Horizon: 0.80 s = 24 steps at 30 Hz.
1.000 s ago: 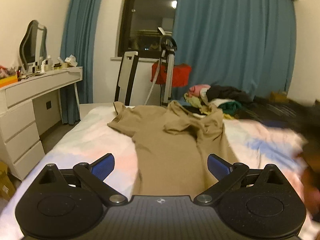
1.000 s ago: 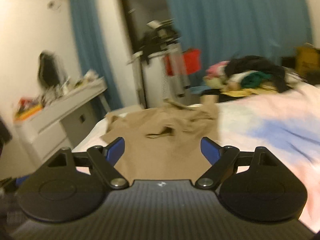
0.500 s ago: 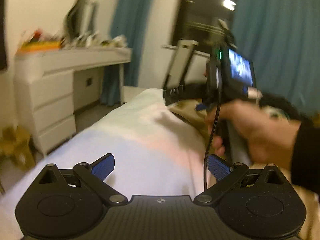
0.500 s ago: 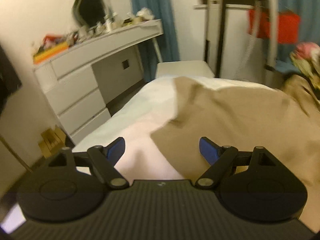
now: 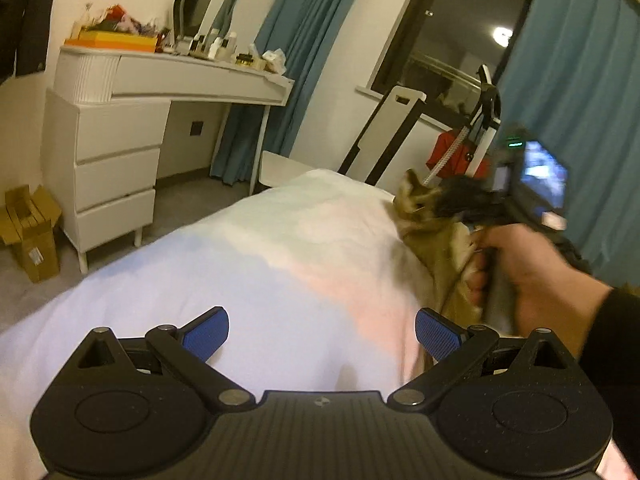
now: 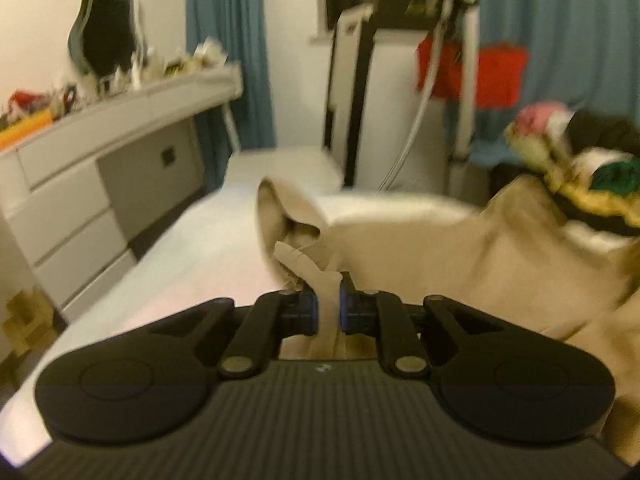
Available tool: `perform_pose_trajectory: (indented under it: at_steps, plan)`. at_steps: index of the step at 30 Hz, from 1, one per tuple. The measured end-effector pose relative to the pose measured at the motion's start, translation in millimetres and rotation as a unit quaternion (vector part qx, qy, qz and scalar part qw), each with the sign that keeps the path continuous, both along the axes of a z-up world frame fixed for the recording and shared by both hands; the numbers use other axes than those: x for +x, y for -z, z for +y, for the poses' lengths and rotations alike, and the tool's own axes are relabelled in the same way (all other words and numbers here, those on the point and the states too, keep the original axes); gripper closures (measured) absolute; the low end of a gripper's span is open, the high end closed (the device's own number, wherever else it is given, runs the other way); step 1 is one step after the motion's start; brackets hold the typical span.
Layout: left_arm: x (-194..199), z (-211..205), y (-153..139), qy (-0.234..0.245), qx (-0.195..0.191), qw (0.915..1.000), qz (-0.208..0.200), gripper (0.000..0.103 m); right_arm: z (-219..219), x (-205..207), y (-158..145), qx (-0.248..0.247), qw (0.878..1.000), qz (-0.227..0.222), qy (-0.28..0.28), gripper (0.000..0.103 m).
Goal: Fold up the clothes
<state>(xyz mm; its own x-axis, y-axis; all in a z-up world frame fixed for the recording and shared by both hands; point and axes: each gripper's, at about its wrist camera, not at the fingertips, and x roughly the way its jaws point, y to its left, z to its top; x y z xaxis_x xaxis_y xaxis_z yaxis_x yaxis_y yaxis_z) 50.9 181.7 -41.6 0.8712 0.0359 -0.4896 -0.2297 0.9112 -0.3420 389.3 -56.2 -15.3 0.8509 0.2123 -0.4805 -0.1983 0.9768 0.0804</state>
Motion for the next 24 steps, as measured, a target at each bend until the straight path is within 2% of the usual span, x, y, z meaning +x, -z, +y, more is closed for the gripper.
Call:
perform_pose_trajectory:
  at_steps: [2,5,9,12,18,19,21,23,24]
  plan:
    - [-3,-4,-2,0.017,-0.008,0.9998,0.004,0.002,-25,-7,-18,0.009,0.999,-0.024,0.025,0.09]
    - [-17,-22,-7,0.039,0.003,0.9992,-0.006,0.002,-69,-13,-35,0.026,0.996,-0.054,0.07,0.09]
    - [-29,-45,-11,0.07,0.031,0.9968,-0.021,0.002,-134,-20,-18,0.051,0.987,-0.049,0.144,0.091]
    - [-24,-59,-8,0.081,0.048,0.9953,-0.022,0.002,-182,-26,-2,0.069,0.977,-0.04,0.199,0.091]
    - [-10,-73,6,0.095,0.054,0.994,-0.009,0.002,-195,-76,-19,0.09,0.978,-0.043,0.184,0.087]
    - [-8,-75,7,0.097,0.058,0.9936,-0.009,0.002,-196,-85,-23,0.093,0.978,-0.044,0.179,0.084]
    - [-5,-80,8,0.102,0.065,0.9926,-0.007,0.002,-198,-103,-31,0.1,0.979,-0.046,0.17,0.069]
    - [-6,-82,6,0.107,0.069,0.9918,-0.013,0.002,-200,-121,-38,0.106,0.98,-0.048,0.161,0.036]
    - [-7,-82,4,0.109,0.07,0.9914,-0.019,0.002,-201,-130,-42,0.109,0.98,-0.048,0.157,0.034]
